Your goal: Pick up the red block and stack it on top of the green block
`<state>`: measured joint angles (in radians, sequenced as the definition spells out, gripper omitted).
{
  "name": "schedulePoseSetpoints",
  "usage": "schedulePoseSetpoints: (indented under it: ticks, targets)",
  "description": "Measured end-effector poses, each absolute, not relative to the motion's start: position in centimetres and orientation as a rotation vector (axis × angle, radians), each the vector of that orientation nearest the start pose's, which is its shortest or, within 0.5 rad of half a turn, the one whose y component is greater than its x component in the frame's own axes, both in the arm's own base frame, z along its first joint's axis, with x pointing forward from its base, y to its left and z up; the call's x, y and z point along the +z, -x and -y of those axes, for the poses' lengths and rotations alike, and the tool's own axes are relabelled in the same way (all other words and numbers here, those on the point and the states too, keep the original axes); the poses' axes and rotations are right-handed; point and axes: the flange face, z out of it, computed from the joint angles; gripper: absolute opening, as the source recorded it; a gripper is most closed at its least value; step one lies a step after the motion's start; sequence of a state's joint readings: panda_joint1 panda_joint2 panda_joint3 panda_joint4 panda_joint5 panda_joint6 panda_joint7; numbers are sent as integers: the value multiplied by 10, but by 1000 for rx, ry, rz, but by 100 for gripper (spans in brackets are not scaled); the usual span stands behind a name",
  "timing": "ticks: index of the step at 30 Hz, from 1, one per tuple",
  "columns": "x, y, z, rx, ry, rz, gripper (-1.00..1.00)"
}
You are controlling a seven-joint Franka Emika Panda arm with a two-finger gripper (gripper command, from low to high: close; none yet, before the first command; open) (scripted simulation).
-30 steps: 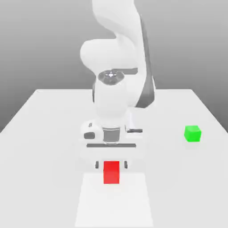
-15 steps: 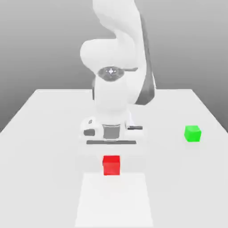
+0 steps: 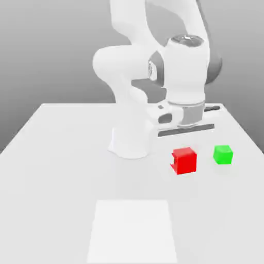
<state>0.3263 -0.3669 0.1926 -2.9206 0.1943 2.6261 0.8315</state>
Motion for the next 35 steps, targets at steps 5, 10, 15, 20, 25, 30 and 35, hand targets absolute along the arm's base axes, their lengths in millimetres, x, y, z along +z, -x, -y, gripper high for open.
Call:
schedulePoseSetpoints:
  ticks: [5,10,15,20,25,30,35]
  targets:
    - [295,-267,-211,-58,3007,-571,-100]
    - [298,-222,-257,-53,3037,-395,-100]
    - [290,-170,-293,-40,3070,-219,-100]
    - [271,-116,-318,-20,3107,-46,-100]
    - [240,-76,-329,-5,3137,82,-100]
    - [204,-74,-331,-10,3140,93,-100]
    - [183,-80,-328,-5,3140,61,100]
